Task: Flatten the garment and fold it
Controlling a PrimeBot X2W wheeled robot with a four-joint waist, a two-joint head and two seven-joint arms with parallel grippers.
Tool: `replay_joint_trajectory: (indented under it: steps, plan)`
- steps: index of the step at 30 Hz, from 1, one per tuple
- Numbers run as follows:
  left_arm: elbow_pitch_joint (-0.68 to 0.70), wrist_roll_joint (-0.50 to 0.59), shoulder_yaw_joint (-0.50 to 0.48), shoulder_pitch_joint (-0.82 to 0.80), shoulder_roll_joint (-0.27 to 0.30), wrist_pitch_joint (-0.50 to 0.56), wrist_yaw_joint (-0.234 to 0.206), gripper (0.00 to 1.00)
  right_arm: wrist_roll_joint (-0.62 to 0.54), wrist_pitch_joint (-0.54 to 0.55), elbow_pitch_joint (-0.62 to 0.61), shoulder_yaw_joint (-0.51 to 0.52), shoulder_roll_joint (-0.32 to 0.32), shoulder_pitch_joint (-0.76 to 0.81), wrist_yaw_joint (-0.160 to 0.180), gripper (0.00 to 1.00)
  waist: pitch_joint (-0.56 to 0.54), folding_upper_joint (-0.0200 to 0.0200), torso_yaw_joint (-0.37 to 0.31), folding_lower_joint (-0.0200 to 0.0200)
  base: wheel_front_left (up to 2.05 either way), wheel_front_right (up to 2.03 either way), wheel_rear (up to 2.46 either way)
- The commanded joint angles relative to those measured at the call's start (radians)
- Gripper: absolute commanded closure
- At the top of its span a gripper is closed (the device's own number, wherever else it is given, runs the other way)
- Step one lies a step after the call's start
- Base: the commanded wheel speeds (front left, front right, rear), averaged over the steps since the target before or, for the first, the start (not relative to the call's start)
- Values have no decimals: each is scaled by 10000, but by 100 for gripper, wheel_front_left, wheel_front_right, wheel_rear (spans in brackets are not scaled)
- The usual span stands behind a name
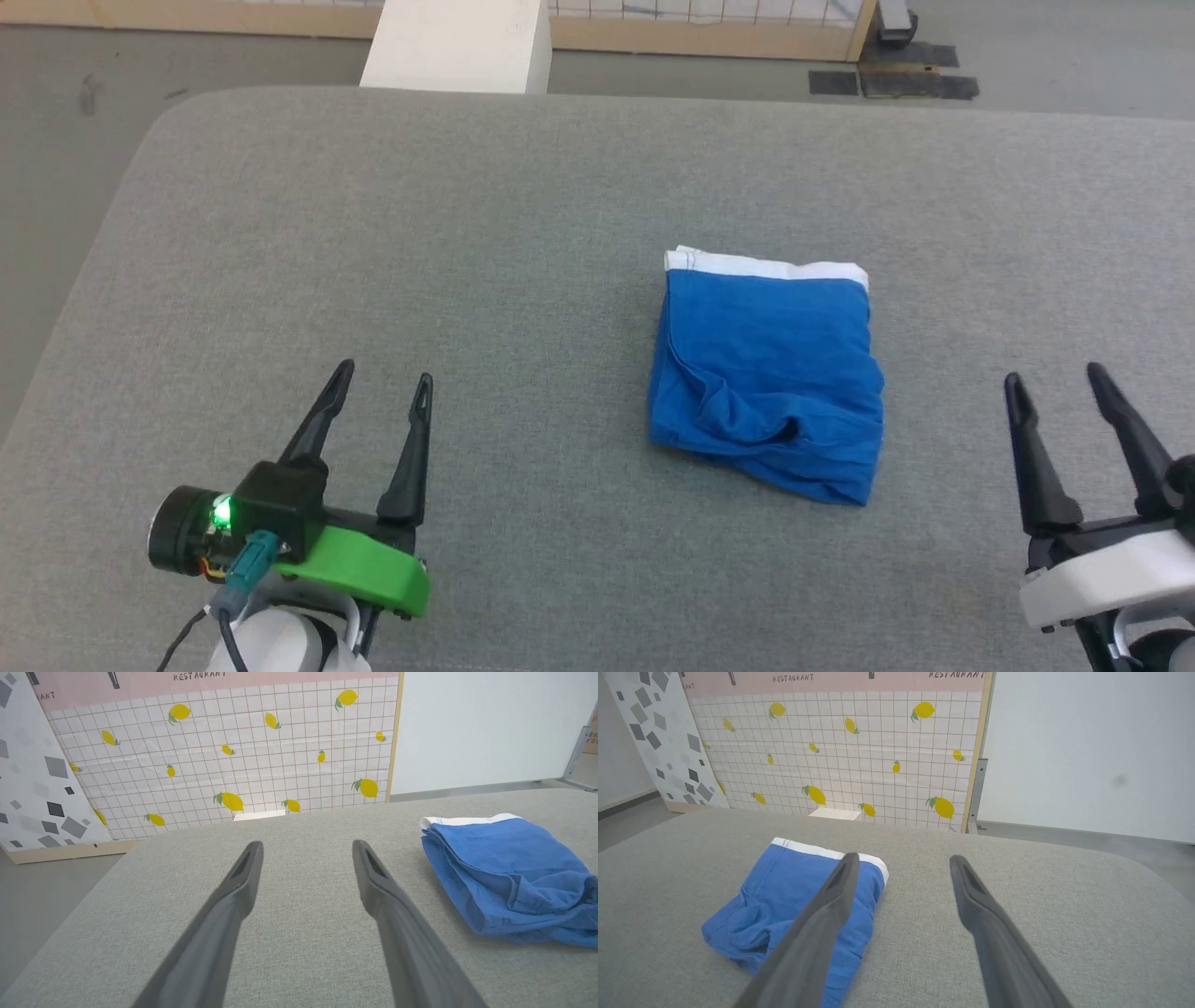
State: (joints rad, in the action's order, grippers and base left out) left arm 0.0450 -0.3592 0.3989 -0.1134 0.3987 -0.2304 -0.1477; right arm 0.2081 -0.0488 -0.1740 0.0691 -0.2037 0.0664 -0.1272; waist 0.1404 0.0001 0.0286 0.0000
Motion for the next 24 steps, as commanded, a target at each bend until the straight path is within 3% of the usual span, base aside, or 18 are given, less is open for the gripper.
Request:
replay_joint_trajectory:
  steps: [1,6,12,17,24]
  plan:
    - [43,19,18,-43,41,-39,-44,0,176,260,-72,-118,-172,-143,-35,0,133,-1,91,0,0,0,0]
    - [103,84,111,-185,57,-33,-4,0,1321,2217,-209,-484,-880,-837,-35,0,591,-1,320,0,0,0,0]
    - [119,162,203,-457,10,-70,44,0,3255,6054,135,-583,-1458,-2250,-35,0,1295,-1,762,0,0,0,0]
    - [35,240,296,-685,-110,-136,84,0,3662,8837,1026,22,-1075,-3397,-35,0,1777,-1,1230,0,0,0,0]
    - [-191,337,391,-1007,-320,-223,156,0,2727,10634,2140,773,-10,-4351,-35,0,2172,-1,1792,0,0,0,0]
